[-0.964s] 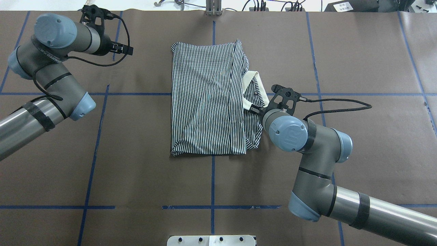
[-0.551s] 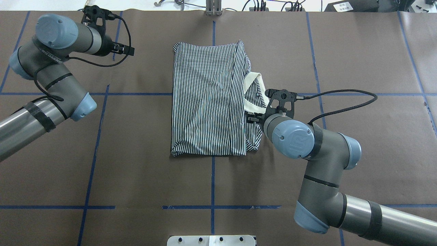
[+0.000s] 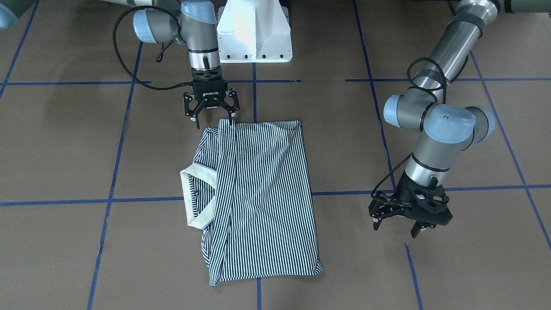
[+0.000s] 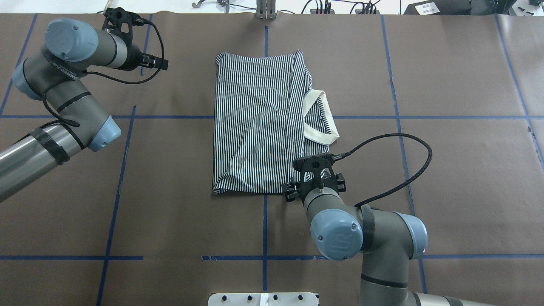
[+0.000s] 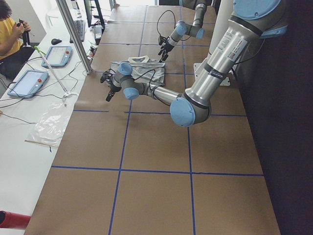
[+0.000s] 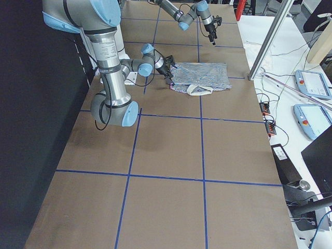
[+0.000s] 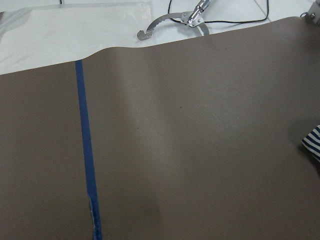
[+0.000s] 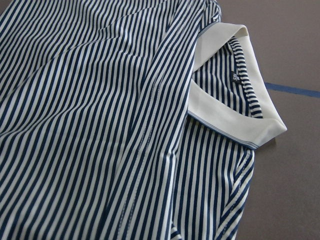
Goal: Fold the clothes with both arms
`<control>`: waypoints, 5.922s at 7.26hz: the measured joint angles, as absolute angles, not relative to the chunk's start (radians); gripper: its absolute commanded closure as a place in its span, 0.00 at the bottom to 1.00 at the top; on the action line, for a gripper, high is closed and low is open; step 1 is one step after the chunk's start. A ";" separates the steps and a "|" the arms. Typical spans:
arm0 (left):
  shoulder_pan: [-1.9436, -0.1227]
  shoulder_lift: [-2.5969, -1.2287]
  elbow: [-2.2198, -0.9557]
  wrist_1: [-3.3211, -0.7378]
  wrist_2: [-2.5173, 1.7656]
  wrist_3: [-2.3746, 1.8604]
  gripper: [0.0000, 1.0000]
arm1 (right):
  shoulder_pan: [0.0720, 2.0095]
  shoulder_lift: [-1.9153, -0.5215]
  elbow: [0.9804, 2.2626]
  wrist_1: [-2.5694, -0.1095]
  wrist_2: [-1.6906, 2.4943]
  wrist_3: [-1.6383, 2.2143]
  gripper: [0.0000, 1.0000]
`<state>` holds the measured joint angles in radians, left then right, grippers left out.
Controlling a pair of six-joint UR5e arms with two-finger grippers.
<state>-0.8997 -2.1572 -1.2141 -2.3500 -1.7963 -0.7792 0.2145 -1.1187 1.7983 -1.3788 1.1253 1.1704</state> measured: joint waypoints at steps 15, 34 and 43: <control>-0.897 -2.143 -1.215 -2.352 -1.796 -0.778 0.00 | 0.143 -1.072 1.761 -1.413 1.031 0.795 0.67; -0.884 -2.141 -1.215 -2.353 -1.796 -0.779 0.00 | 0.188 -1.255 1.930 -1.338 1.105 1.065 0.00; -0.878 -2.128 -1.230 -2.353 -1.797 -0.820 0.00 | 0.490 -0.931 1.499 -1.188 1.448 1.062 0.61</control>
<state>-0.8780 -2.1282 -1.2303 -2.3532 -1.7975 -0.8203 0.4896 -0.9313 1.4986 -1.1884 1.4480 1.0622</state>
